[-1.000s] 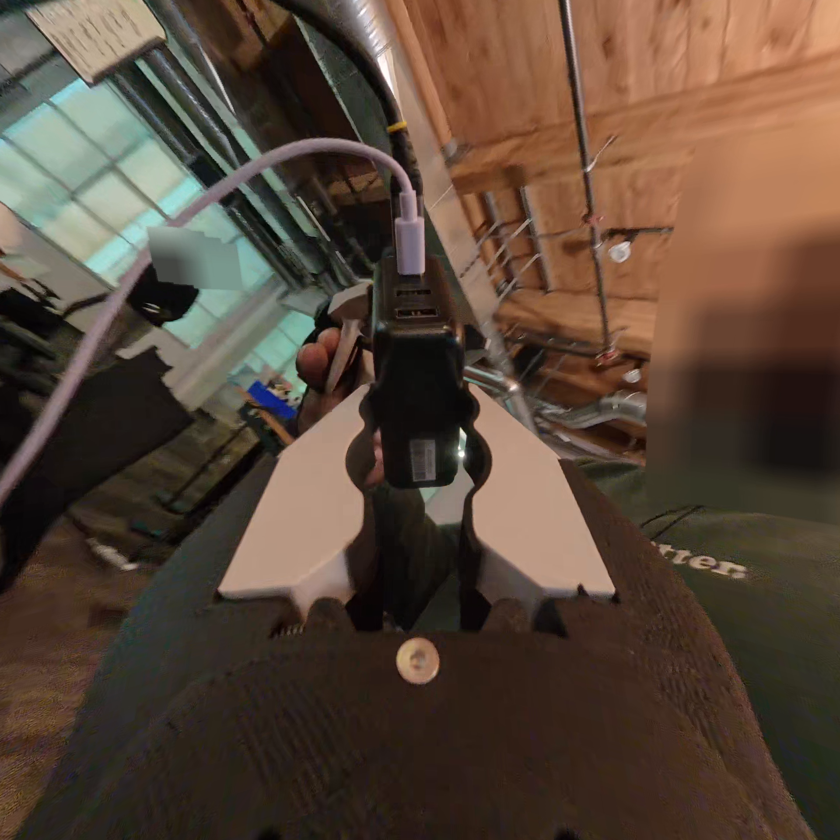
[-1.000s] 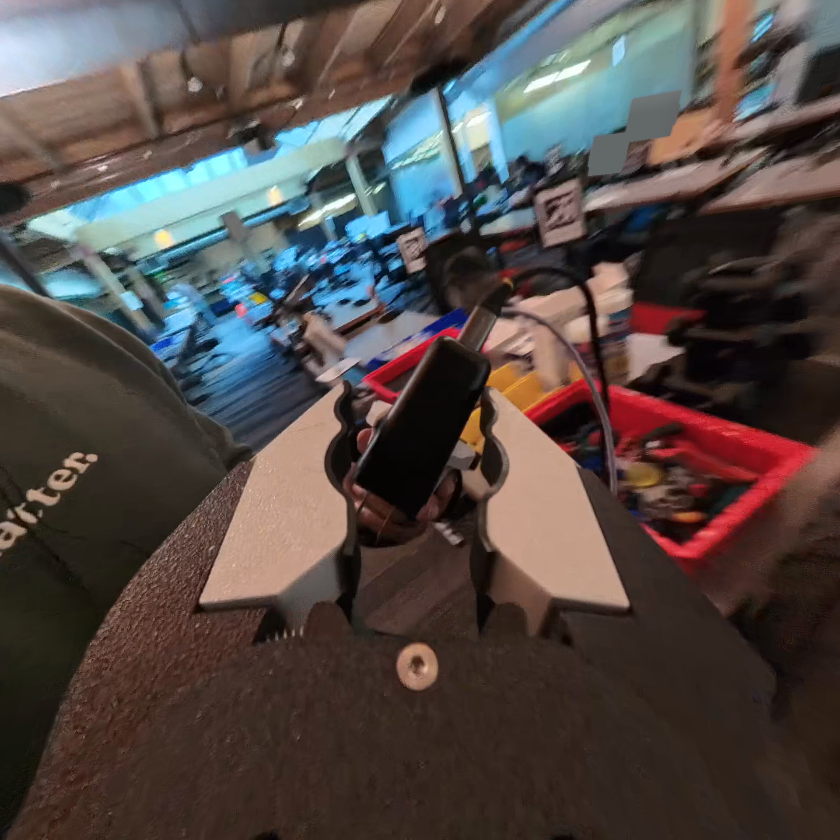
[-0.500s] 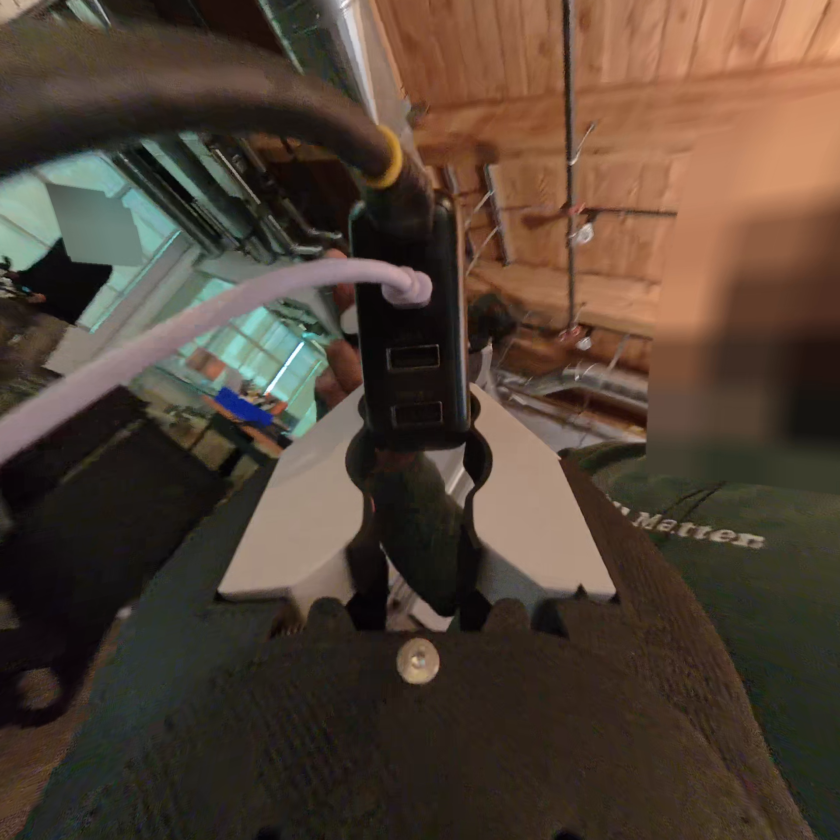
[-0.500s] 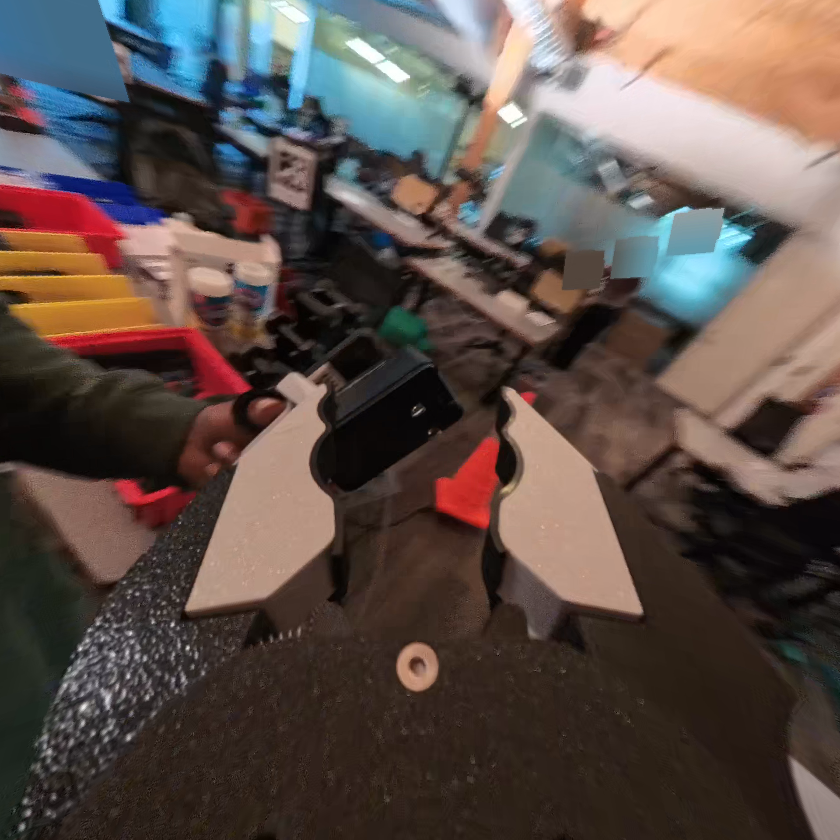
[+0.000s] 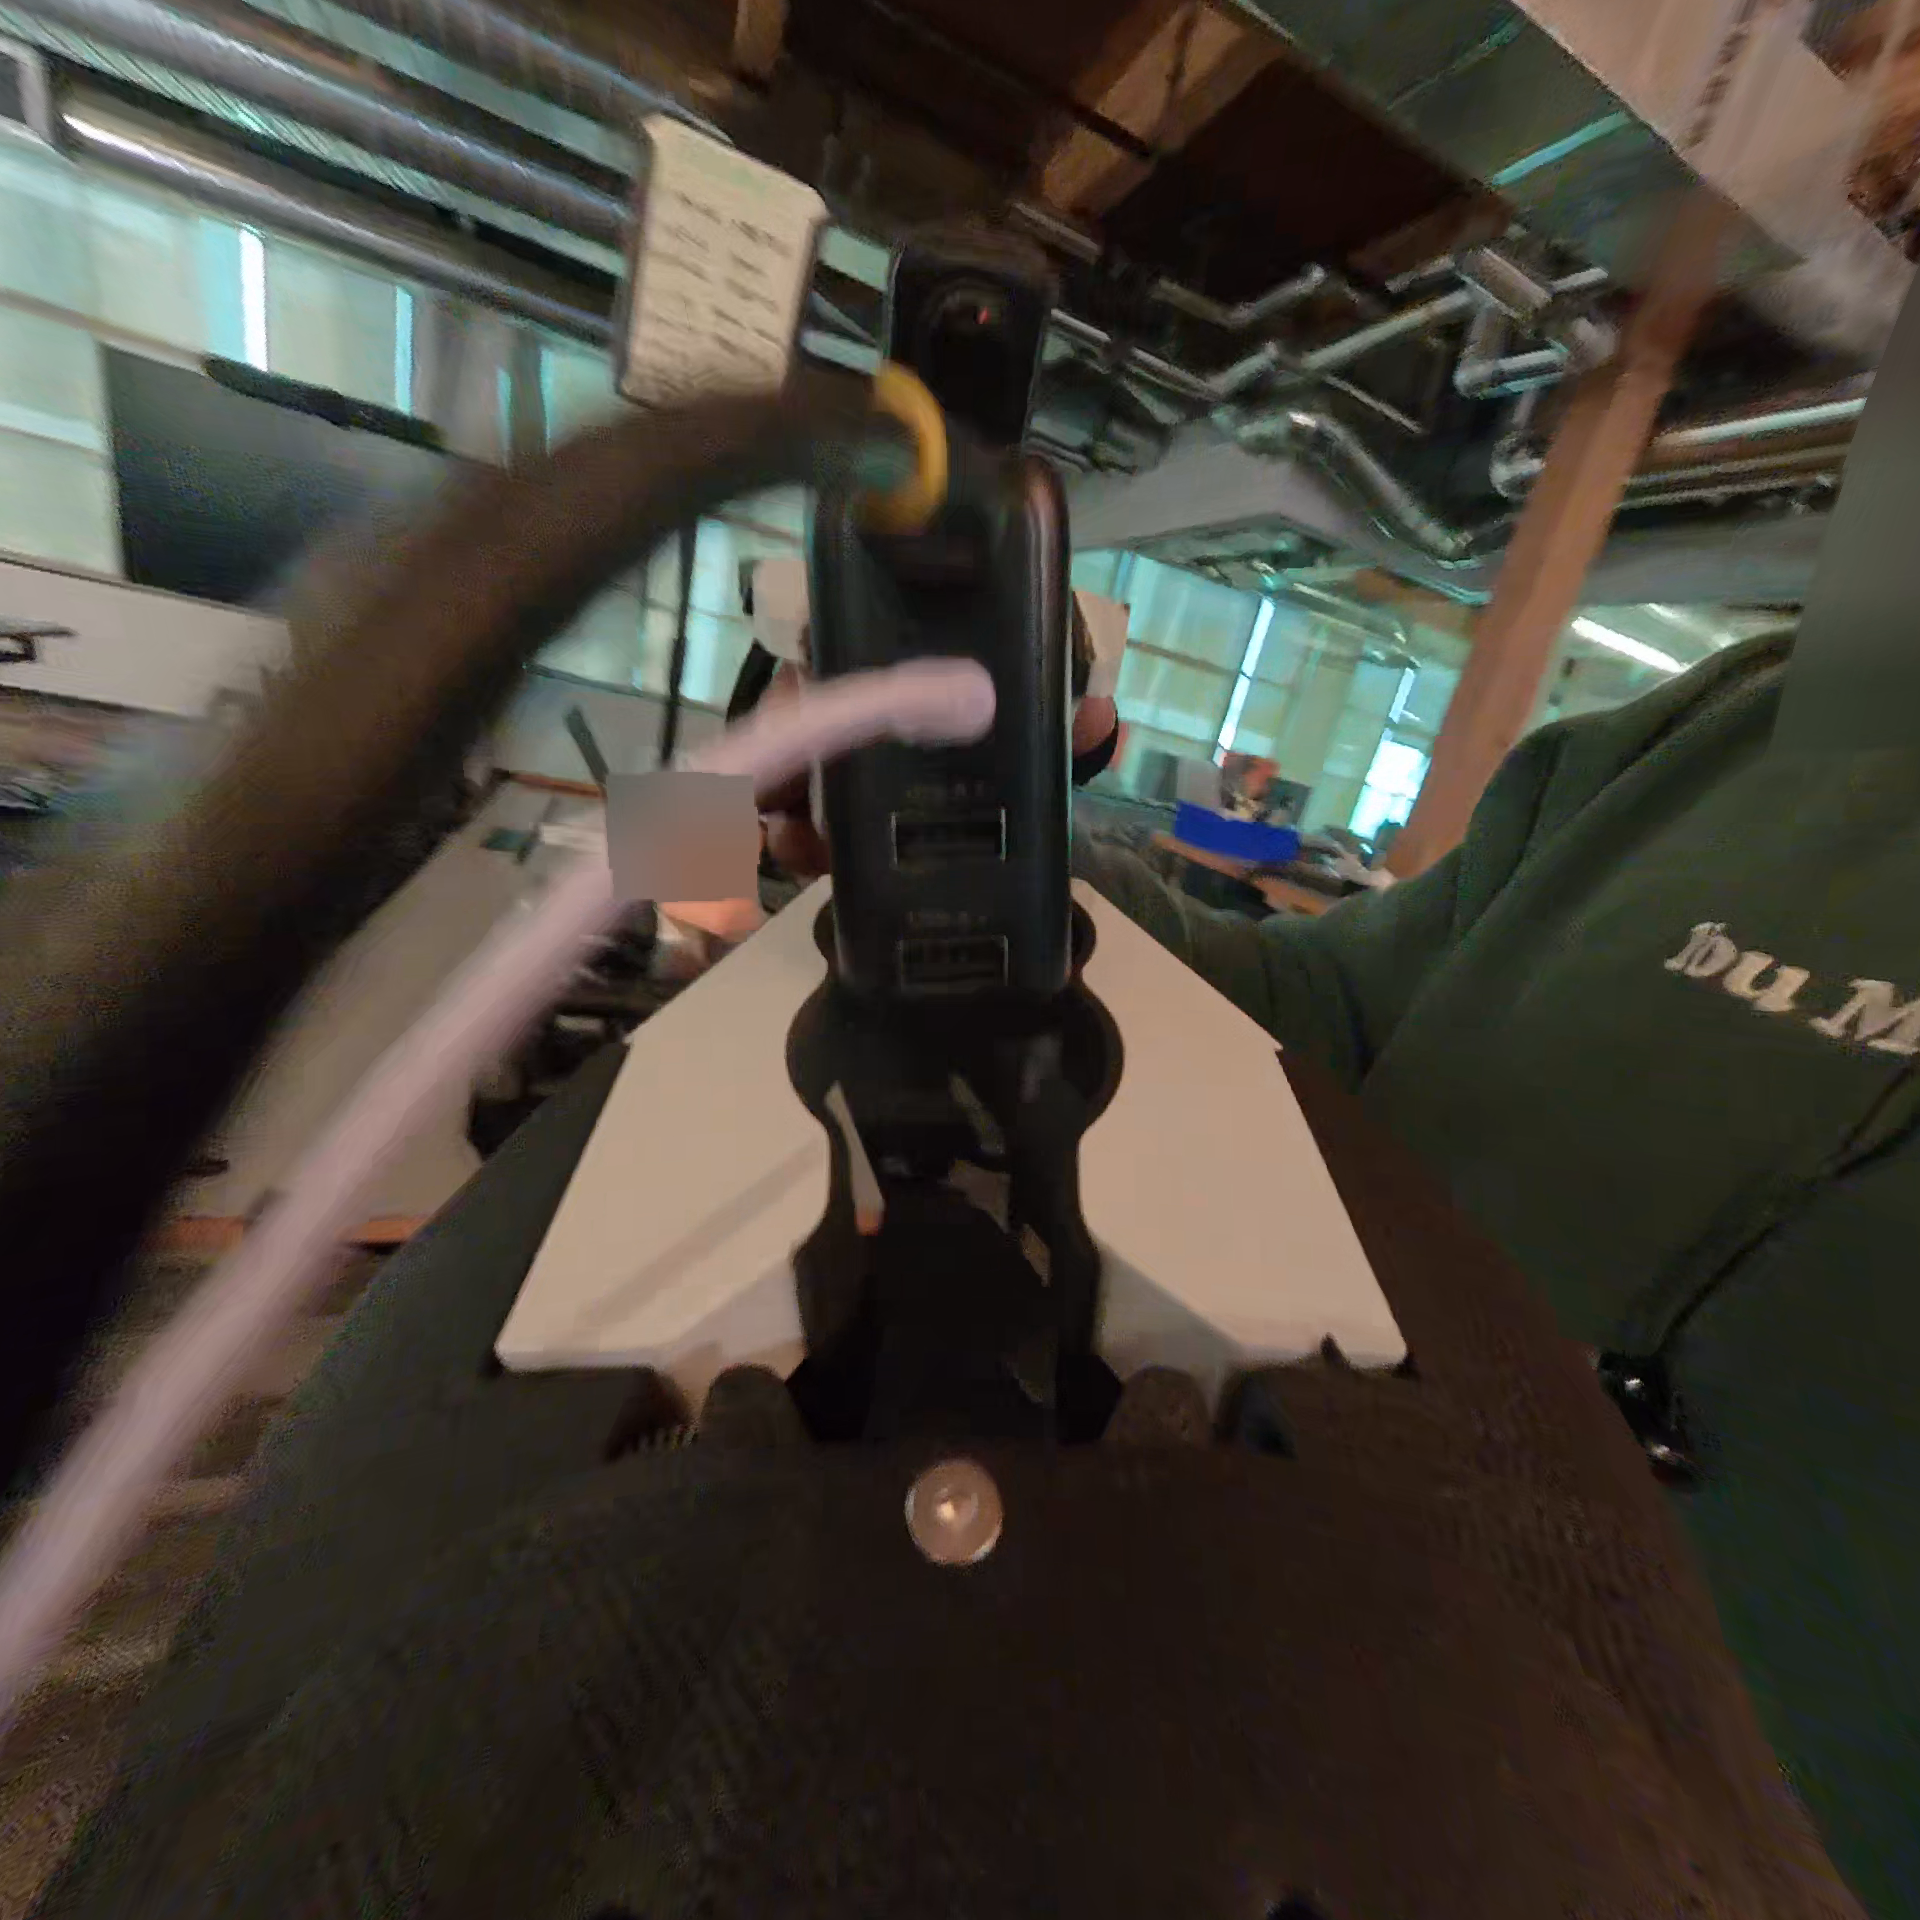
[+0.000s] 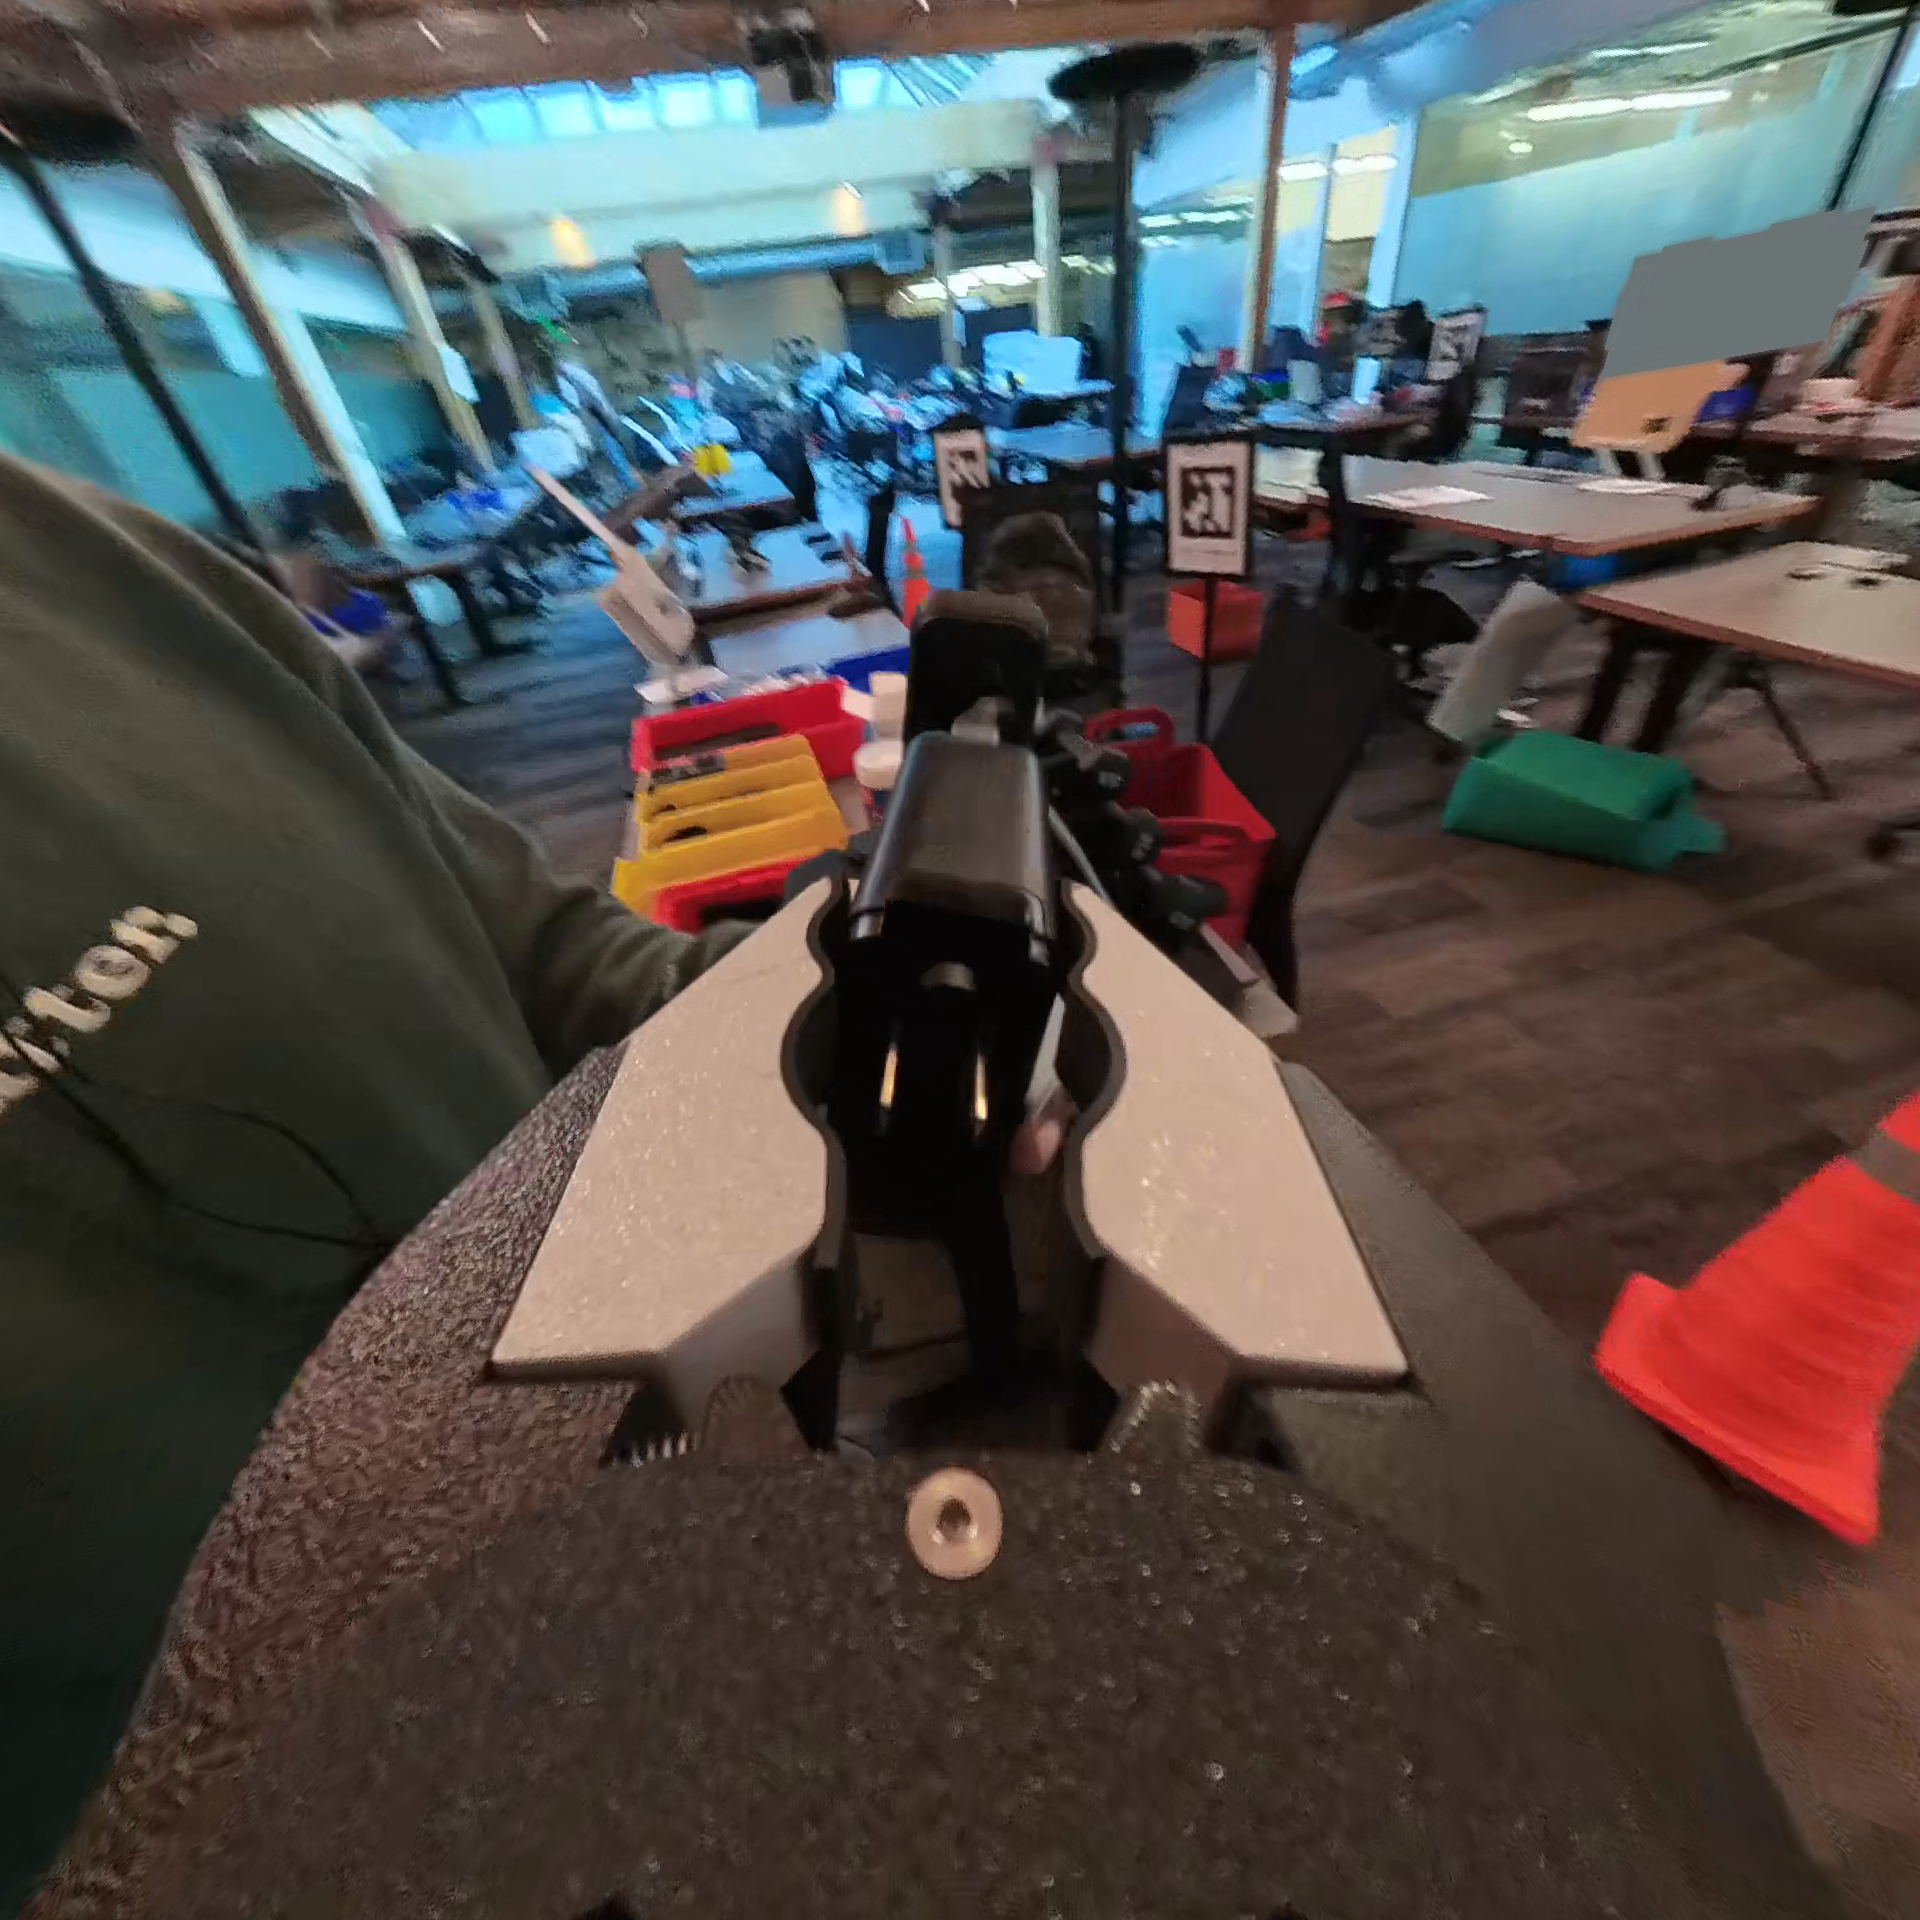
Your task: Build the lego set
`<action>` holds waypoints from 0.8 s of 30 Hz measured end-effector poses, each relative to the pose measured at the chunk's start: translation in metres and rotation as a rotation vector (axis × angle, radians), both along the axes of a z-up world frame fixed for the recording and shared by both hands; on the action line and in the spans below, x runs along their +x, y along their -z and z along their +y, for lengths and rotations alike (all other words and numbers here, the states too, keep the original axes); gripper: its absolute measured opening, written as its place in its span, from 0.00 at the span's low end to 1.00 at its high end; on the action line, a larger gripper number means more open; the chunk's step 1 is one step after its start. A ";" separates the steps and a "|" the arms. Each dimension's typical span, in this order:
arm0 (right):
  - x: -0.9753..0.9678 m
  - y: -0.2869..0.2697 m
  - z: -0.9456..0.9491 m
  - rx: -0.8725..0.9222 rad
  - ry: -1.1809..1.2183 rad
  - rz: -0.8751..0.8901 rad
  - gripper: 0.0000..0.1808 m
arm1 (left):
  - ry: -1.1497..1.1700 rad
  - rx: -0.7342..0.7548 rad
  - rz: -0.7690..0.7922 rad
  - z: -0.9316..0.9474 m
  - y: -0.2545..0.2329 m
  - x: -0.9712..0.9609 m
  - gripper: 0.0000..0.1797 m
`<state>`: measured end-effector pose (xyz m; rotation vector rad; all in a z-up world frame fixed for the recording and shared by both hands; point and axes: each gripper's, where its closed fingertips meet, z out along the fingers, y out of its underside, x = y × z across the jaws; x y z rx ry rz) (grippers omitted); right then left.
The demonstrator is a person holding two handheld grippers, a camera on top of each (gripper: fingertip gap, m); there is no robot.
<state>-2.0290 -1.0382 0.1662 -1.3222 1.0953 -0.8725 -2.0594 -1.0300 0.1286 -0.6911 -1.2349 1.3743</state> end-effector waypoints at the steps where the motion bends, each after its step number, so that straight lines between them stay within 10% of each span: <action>1: 0.000 -0.003 -0.020 0.031 -0.028 -0.005 0.20 | -0.034 0.003 0.060 -0.022 -0.013 0.005 0.20; 13: 0.006 -0.020 -0.256 -0.058 -0.140 -0.209 0.28 | -0.145 0.073 0.199 -0.257 -0.018 0.041 0.19; 24: 0.074 -0.007 -0.466 -0.027 -0.440 -0.189 0.22 | 0.443 0.186 0.400 -0.475 -0.009 0.103 0.18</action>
